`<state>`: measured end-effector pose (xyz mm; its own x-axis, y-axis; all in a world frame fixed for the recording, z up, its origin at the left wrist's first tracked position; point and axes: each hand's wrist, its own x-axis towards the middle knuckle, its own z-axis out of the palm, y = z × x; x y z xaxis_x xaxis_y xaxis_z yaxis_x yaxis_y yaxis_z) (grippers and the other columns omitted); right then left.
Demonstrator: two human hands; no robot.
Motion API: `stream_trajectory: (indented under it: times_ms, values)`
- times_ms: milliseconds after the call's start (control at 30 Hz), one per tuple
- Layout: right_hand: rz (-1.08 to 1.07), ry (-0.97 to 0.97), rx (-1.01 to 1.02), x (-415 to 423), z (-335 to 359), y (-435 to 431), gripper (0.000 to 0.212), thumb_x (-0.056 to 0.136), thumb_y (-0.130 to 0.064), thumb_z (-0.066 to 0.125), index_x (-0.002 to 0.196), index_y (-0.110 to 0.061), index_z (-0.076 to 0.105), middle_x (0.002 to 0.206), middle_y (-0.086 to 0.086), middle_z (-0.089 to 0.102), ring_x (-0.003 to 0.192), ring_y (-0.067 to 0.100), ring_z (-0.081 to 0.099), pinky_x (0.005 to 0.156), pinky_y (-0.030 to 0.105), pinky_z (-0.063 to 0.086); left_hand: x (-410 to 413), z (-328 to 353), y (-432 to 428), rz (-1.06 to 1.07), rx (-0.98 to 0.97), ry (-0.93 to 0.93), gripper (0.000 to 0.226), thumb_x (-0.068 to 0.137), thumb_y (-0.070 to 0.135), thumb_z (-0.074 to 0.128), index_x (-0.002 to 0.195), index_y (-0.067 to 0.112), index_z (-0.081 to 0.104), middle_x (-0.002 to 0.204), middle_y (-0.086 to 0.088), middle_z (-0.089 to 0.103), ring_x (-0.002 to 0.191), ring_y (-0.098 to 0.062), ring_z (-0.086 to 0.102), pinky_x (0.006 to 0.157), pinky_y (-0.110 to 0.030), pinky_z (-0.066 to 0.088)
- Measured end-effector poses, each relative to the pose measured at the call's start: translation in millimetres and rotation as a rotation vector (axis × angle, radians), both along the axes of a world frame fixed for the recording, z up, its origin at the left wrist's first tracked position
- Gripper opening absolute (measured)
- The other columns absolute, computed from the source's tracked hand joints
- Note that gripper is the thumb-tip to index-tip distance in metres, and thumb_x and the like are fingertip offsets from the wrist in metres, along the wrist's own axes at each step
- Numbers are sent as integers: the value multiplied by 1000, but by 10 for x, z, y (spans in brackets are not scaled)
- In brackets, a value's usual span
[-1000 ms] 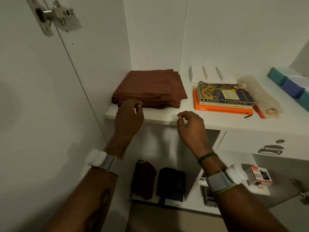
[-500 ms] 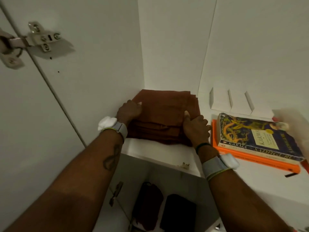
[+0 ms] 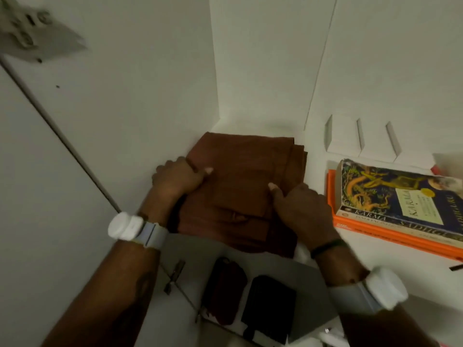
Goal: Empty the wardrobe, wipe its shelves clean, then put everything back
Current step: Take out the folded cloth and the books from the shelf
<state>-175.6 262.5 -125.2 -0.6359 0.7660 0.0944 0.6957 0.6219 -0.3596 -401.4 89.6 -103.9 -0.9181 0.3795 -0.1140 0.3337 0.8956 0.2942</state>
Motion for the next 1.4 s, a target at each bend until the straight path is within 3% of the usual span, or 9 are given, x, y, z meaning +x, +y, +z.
stream_trajectory:
  times_ms: [200, 300, 467, 600, 700, 800, 967, 1167, 1400]
  values:
    - [-41, 144, -207, -254, 172, 119, 95, 89, -68, 57, 140, 8, 32, 134, 24, 50, 120, 40, 56, 96, 44, 48, -32, 114, 111, 88, 311, -151, 102, 80, 63, 73, 146, 0, 26, 142, -23, 47, 126, -40, 52, 101, -47, 49]
    - [-84, 155, -278, -198, 153, 104, 99, 74, -77, 65, 134, 1, 51, 129, 20, 57, 112, 36, 62, 91, 44, 54, 36, 192, 44, 90, 348, -257, 109, 76, 57, 81, 149, -3, 26, 147, -21, 47, 130, -36, 52, 104, -41, 47]
    - [-81, 223, -334, 226, 99, -170, 72, 70, -71, 74, 107, -9, 72, 101, 11, 72, 92, 28, 69, 76, 35, 56, 367, 112, -306, -23, 269, -261, 86, 83, 59, 73, 145, 4, 47, 143, -18, 54, 127, -36, 55, 103, -40, 46]
    - [-181, 130, -378, 523, 100, -508, 108, 42, -94, 65, 111, -11, 70, 104, 9, 73, 94, 30, 69, 85, 41, 58, 696, -10, -619, -77, 238, -197, 83, 85, 65, 66, 139, 4, 53, 137, -17, 59, 121, -36, 59, 96, -39, 48]
    - [-194, 144, -445, 722, -15, -706, 134, 21, -99, 64, 123, -13, 61, 113, 5, 70, 99, 26, 68, 90, 44, 58, 934, -75, -834, -78, 398, -265, 80, 85, 59, 70, 138, 2, 54, 133, -17, 62, 118, -36, 62, 92, -37, 51]
    - [-224, 461, -582, 1060, -203, -1028, 110, 45, -67, 92, 132, -13, 52, 121, -3, 65, 104, 17, 66, 93, 39, 56, 1105, -207, -1078, -33, 629, -418, 78, 79, 51, 80, 137, 5, 57, 129, -14, 66, 113, -33, 65, 91, -37, 55]
    - [-219, 750, -839, 1825, -477, -1749, 80, 56, -33, 98, 127, -14, 66, 112, -3, 75, 100, 15, 73, 93, 39, 58, 1573, -481, -1503, -27, 768, -809, 52, 74, 32, 86, 121, 16, 70, 109, -8, 76, 92, -27, 74, 83, -37, 59]
    - [-276, 869, -963, 2833, -945, -2519, 65, 67, -17, 94, 126, -12, 65, 114, -2, 75, 104, 16, 72, 94, 35, 57, 2217, -964, -1977, -156, 573, -1004, 55, 72, 34, 88, 121, 16, 71, 110, -6, 76, 99, -27, 74, 97, -46, 55]
    - [-587, 999, -965, 5028, -1770, -3686, 56, 73, -11, 89, 124, -16, 66, 114, -1, 75, 105, 19, 72, 93, 37, 58, 4212, -1593, -2172, -382, 362, -1091, 59, 69, 30, 92, 122, 19, 70, 112, -3, 75, 101, -22, 73, 96, -42, 56]
